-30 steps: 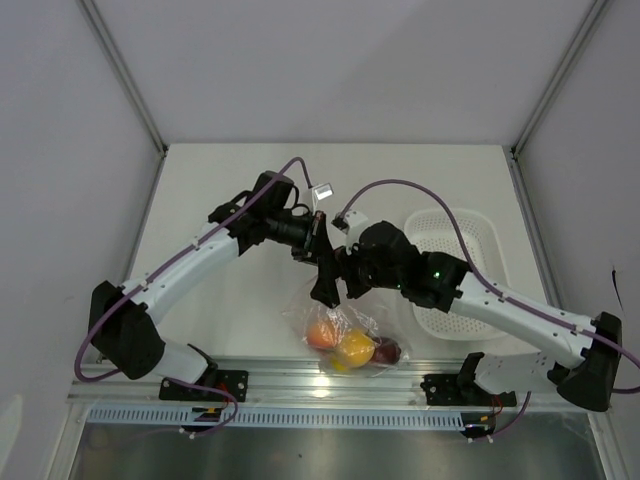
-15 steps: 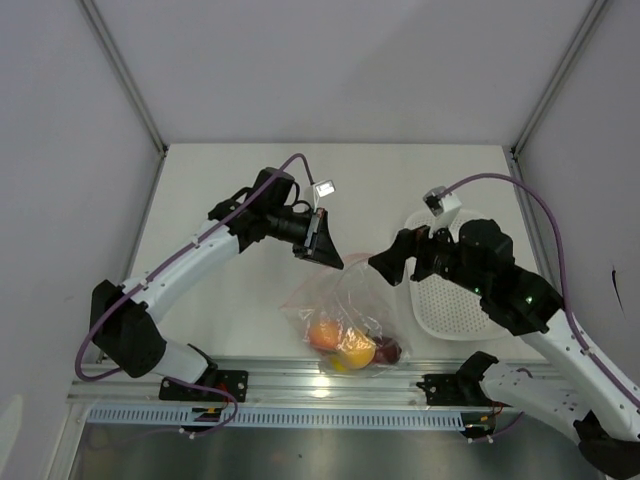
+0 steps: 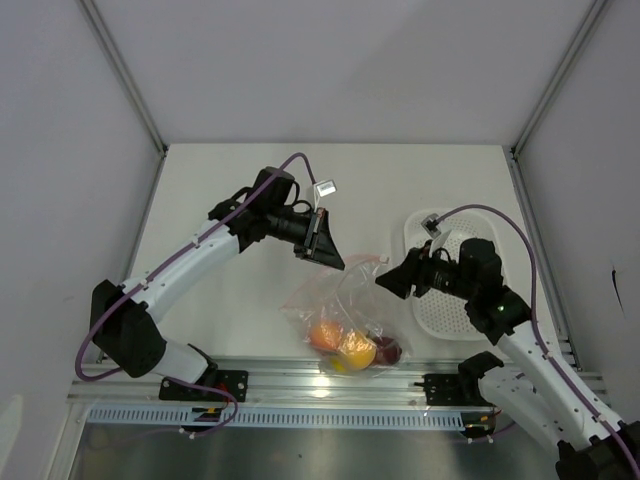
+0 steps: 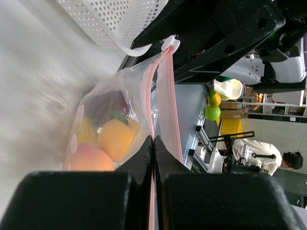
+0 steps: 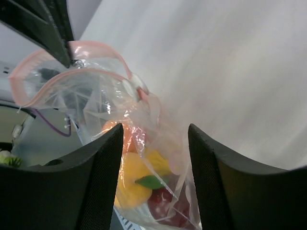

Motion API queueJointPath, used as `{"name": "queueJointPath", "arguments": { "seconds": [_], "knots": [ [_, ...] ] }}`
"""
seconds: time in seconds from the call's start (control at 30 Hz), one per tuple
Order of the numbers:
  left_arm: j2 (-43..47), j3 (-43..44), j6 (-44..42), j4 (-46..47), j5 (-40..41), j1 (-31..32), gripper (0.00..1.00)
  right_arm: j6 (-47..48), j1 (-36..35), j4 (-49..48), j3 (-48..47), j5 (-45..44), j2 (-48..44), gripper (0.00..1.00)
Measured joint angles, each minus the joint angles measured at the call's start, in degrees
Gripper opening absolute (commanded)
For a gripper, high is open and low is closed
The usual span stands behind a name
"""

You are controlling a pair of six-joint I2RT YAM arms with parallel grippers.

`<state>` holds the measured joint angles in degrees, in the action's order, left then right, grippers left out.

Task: Place the food in the zip-top bag and seal the zipper
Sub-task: Zip the zipper food storage bag at the center of the board.

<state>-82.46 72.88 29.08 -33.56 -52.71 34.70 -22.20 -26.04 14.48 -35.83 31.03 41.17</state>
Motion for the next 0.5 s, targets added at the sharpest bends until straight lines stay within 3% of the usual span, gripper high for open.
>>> {"name": "queueJointPath", "arguments": {
  "seconds": [0.27,0.37,0.5],
  "knots": [
    [0.00,-0.02,0.44,0.68,-0.48,0.00,0.01,-2.69,2.56,-14.91,4.11,13.42,0.24,0.54],
    [0.02,-0.02,0.76,1.42,-0.76,0.00,0.01,-2.99,2.56,-17.81,4.11,15.72,0.98,0.40],
    [0.11,-0.02,0.94,1.75,-1.53,0.00,0.01,-3.74,2.54,-20.28,4.26,17.49,2.23,0.40]
  ]
}}
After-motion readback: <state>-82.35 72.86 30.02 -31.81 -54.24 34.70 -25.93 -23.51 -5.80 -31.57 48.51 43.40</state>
